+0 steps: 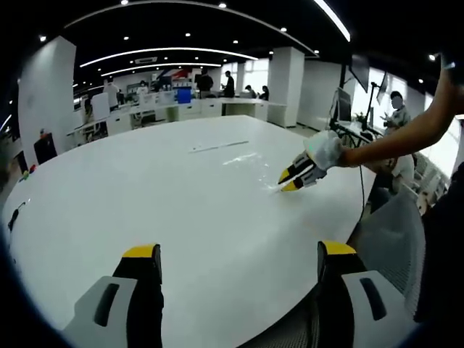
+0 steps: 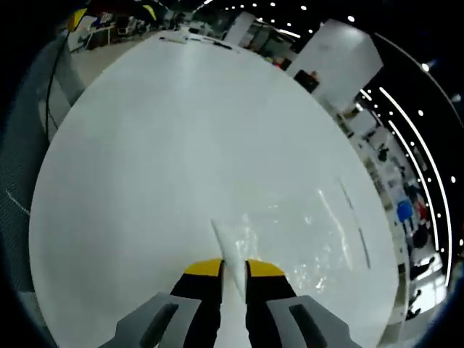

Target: Open the resealable bag by pulling the two sides of the seal apart until the entire bag opening is separated and visibly accessible.

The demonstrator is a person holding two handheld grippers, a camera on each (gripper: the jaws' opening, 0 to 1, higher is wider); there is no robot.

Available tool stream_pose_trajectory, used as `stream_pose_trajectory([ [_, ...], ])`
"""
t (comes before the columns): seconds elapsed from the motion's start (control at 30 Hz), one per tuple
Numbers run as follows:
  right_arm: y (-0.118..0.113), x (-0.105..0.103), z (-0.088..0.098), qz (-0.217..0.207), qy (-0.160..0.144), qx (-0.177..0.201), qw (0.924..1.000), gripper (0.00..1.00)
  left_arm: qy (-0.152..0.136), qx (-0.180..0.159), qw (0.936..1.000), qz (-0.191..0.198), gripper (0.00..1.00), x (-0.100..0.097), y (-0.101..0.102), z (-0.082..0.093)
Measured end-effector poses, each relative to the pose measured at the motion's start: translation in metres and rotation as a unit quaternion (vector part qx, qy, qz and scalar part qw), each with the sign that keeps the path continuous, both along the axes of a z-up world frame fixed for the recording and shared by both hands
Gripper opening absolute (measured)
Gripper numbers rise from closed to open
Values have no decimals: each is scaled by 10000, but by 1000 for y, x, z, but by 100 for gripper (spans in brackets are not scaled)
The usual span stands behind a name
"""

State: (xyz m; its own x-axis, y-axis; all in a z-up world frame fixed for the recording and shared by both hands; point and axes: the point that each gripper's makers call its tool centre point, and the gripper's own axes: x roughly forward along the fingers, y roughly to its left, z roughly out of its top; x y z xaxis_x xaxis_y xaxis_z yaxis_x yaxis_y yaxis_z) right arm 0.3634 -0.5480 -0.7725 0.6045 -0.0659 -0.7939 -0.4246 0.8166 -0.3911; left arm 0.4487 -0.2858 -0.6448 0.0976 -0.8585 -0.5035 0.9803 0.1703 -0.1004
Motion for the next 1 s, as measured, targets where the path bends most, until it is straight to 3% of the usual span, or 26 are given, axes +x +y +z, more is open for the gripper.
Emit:
stream_pose_trajectory([
  [0.4, 5, 4, -8, 236, 120, 62, 9996, 4, 15, 46, 10000, 57, 86, 3, 0, -1],
  [0.77, 3, 6, -9, -21, 113, 586, 9982, 2, 31, 71, 9999, 77, 85, 5, 0, -2],
  [1.0, 0, 6, -8, -333, 67, 1165, 9926, 3, 20, 72, 10000, 41, 84, 4, -2, -3],
])
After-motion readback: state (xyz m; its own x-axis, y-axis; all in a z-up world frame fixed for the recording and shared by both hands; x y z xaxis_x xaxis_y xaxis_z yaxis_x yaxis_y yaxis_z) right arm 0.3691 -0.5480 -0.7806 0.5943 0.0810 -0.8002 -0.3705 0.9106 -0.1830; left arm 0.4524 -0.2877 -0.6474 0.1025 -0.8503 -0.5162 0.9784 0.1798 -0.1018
